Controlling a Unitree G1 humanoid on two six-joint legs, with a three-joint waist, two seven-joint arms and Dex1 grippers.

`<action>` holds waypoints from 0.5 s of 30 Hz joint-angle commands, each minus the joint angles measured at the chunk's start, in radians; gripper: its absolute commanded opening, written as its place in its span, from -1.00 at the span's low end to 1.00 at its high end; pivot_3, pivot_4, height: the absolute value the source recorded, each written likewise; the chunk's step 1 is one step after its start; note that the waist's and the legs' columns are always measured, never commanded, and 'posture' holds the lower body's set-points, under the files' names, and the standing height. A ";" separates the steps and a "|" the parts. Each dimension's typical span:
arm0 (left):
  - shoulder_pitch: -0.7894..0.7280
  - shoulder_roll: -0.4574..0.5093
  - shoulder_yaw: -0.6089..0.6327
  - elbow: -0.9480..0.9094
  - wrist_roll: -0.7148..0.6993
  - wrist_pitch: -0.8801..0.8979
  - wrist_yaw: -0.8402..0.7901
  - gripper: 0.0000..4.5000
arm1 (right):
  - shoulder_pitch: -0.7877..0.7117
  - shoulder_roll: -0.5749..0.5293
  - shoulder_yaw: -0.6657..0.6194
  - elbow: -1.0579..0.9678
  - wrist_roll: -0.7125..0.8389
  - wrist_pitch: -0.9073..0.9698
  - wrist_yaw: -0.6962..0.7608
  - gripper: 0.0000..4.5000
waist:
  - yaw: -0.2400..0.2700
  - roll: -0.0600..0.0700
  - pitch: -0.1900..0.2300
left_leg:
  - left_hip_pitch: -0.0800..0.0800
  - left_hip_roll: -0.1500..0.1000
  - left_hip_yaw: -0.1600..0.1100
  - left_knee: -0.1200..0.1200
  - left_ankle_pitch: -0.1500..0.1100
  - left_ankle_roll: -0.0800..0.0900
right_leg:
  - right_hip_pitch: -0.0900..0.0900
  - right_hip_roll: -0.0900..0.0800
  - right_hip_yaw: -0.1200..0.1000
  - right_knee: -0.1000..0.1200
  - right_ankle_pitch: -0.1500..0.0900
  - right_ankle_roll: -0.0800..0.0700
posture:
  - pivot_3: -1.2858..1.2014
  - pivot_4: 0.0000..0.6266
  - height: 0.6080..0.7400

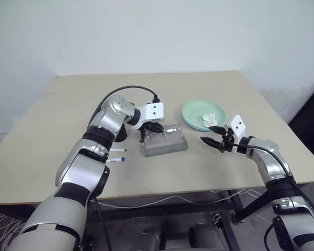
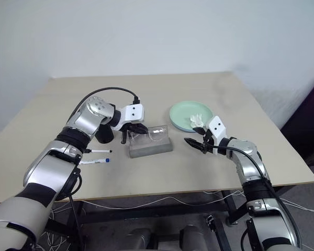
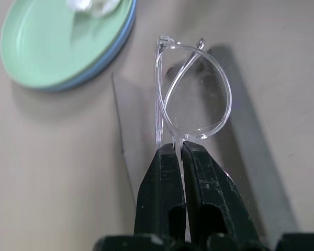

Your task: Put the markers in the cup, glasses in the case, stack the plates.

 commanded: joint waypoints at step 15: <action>-0.008 -0.061 -0.031 0.083 0.105 -0.027 0.038 -0.99 | 0.018 0.010 -0.012 -0.056 0.007 -0.010 -0.016 0.34 | 0.000 0.000 0.000 | 0.000 0.000 0.000 0.002 0.000 -0.001 | 0.000 0.000 0.000 0.000 0.001 0.002 | 0.03 -1.00 1.00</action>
